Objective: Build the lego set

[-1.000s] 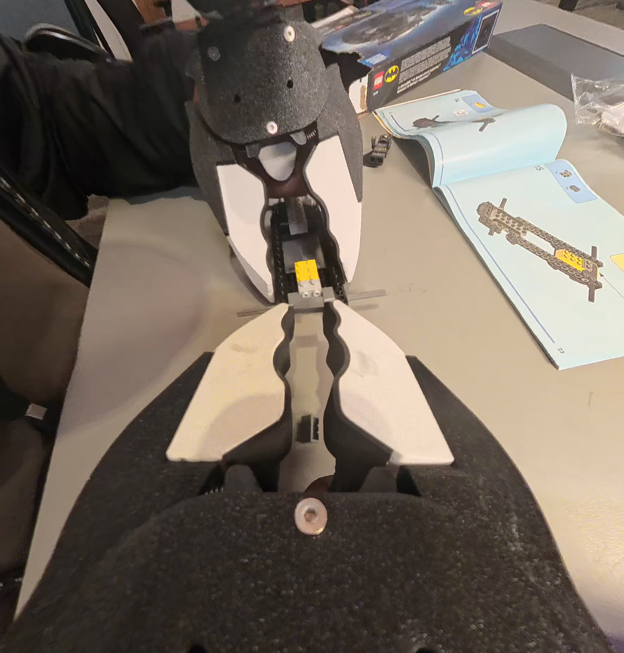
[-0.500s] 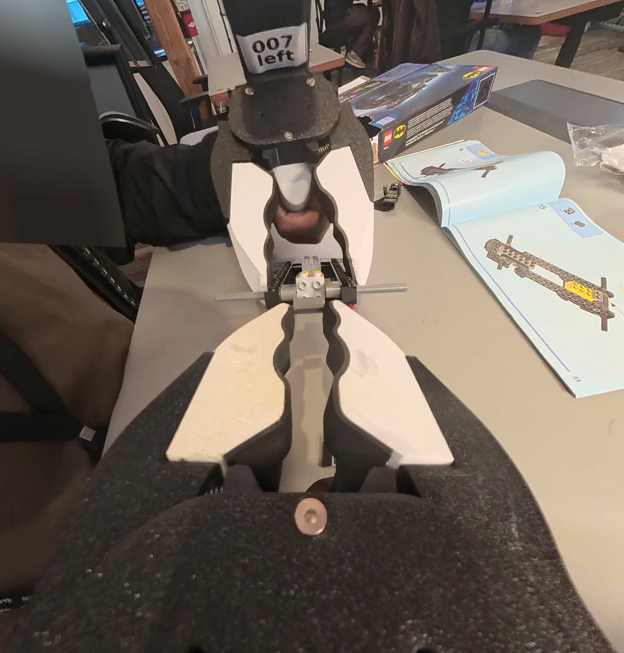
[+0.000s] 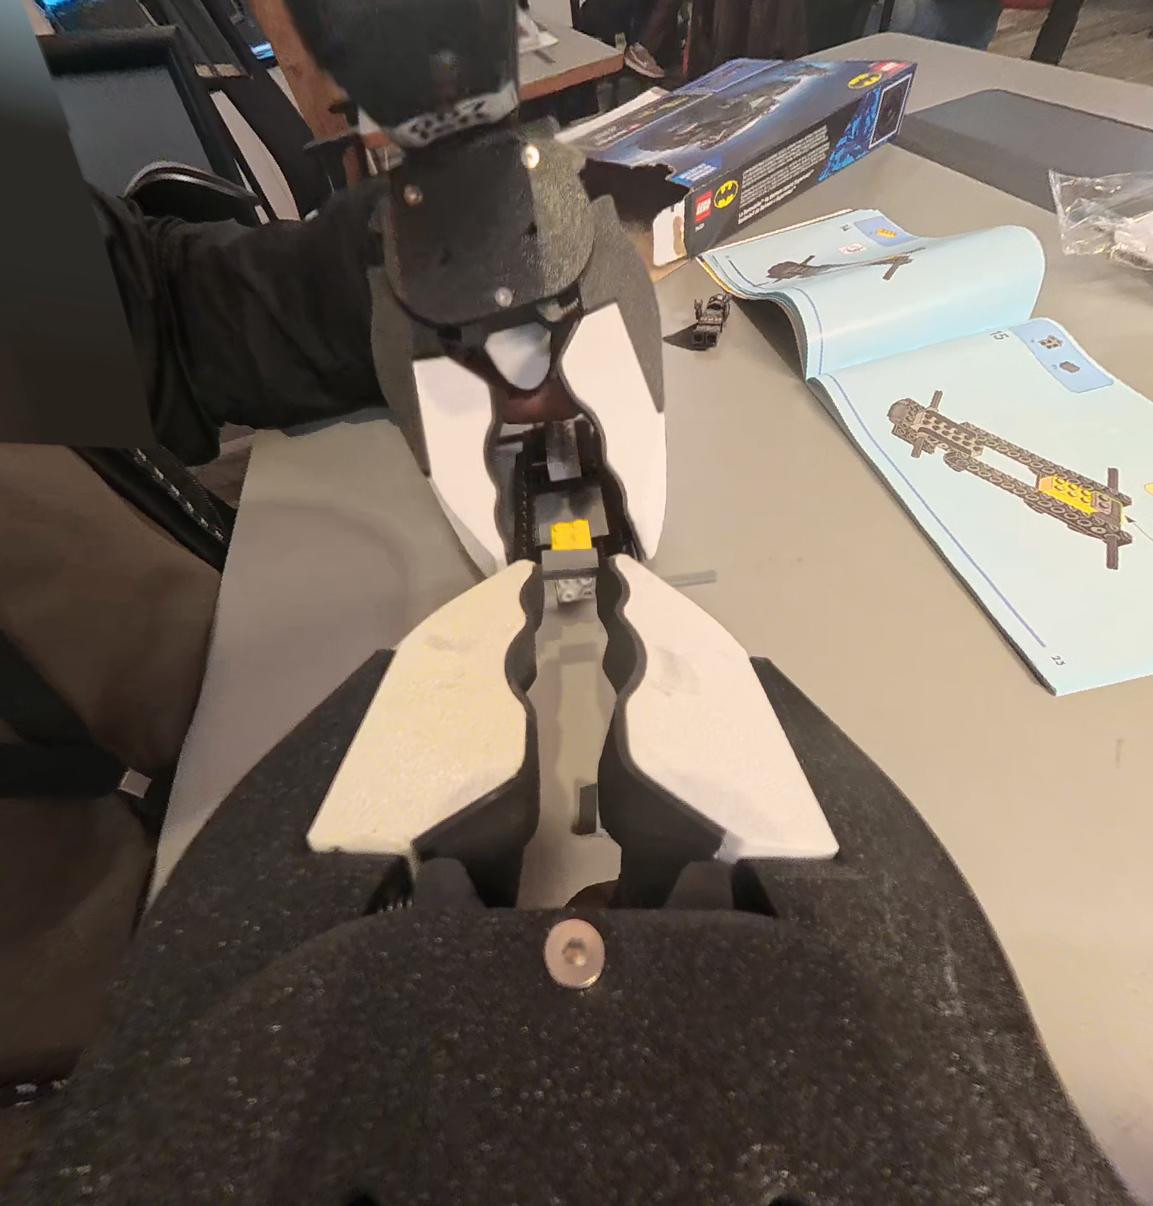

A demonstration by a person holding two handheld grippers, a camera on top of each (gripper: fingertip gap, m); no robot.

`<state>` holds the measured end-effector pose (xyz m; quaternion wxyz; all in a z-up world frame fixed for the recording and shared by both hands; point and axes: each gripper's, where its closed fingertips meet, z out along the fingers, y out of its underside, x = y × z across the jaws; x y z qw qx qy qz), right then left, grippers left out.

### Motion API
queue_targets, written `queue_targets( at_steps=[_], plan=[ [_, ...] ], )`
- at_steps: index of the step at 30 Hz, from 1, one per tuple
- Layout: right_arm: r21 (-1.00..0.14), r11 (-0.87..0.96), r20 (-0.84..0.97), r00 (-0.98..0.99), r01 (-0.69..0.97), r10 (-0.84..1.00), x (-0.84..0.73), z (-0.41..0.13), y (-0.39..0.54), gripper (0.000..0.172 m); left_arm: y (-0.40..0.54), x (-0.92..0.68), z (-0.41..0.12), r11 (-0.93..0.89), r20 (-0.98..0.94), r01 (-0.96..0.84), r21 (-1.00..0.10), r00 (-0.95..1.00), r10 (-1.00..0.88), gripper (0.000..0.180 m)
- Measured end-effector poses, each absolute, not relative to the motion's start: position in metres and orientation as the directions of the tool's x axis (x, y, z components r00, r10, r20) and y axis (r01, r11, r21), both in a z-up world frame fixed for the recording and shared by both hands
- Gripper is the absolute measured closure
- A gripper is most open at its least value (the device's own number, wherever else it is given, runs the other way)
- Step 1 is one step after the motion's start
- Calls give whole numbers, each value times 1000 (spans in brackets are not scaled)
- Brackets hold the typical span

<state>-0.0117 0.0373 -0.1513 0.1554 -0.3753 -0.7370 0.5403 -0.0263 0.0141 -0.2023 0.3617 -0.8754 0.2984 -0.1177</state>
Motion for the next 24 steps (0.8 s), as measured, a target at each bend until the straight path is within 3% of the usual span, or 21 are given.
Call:
queue_targets(
  at_steps=[3, 9, 11, 15, 18, 24],
  plan=[
    [-904, 172, -151, -670, 391, 727, -12, -160, 35, 156, 9, -27, -224, -592, -78, -543, -596, 773, -630, 127],
    [-890, 227, -108, -666, 396, 738, -13, -171, 35, 156, 2, -27, -223, -592, -110, -584, -556, 757, -644, 126],
    [-893, 227, -101, -663, 389, 741, -14, -171, 36, 156, 4, -31, -215, -587, -109, -555, -589, 774, -623, 121],
    [-890, 244, -78, -658, 384, 749, -14, -174, 38, 156, 16, -33, -182, -573, 35, -337, -747, 841, -540, 126],
    [-898, 244, -67, -660, 367, 748, -14, -172, 37, 156, 23, -26, -167, -568, 183, -165, -806, 843, -506, 138],
    [-926, 263, 17, -669, 269, 743, -12, -160, 34, 156, 34, -14, -152, -643, 564, 212, -736, 718, -408, 148]
  ],
)
